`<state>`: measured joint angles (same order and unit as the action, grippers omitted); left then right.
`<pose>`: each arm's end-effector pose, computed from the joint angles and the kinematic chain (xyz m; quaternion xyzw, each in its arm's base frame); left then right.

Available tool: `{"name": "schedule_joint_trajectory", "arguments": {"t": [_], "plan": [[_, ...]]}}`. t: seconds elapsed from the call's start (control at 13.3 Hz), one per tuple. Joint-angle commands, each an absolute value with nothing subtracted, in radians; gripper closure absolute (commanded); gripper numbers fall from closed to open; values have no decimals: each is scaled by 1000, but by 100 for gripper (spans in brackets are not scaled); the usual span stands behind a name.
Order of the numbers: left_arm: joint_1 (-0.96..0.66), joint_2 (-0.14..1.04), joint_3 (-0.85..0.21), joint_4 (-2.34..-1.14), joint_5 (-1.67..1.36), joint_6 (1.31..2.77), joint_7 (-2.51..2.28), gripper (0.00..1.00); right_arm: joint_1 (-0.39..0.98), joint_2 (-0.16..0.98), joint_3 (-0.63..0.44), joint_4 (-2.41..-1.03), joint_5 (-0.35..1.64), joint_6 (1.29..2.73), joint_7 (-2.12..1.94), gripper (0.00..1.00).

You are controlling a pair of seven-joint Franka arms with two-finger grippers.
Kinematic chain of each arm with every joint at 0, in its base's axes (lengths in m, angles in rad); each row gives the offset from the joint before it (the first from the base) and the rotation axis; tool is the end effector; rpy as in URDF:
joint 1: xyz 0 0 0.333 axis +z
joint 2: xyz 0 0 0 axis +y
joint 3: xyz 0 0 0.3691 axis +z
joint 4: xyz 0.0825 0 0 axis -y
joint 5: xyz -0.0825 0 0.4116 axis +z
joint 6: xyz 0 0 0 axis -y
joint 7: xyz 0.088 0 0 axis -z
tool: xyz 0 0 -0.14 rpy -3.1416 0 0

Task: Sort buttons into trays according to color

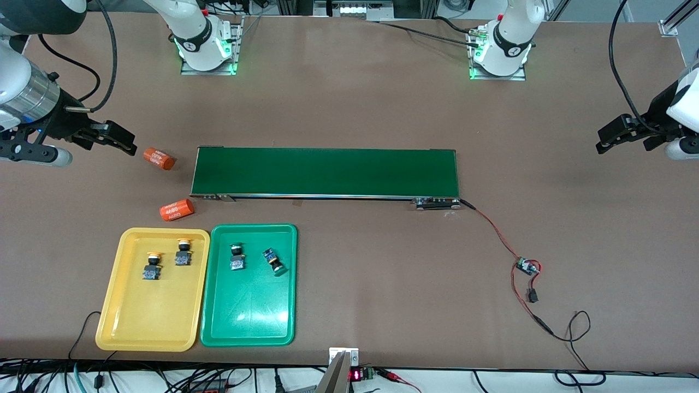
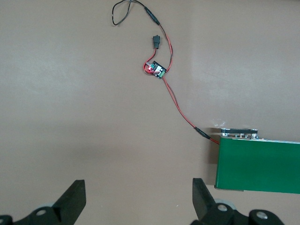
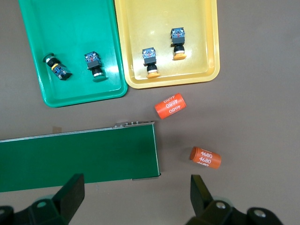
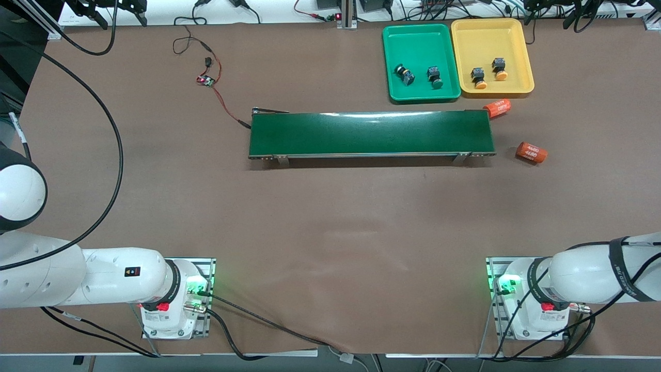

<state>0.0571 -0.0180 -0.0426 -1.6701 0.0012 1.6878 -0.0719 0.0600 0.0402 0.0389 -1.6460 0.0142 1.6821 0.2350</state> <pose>0.5857 0.0084 0.6155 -0.9989 -0.0431 -0.0179 0.0005 0.6000 0.0609 0.5927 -0.9976 0.0688 0.0033 0.0074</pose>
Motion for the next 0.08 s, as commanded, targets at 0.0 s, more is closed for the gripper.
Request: {"name": "schedule_joint_trajectory", "arguments": {"t": [0.0], "plan": [[66,-40,-51,-1689,8,1683,-58,0,58,52,38,-1618,31,1660,241,0]]}}
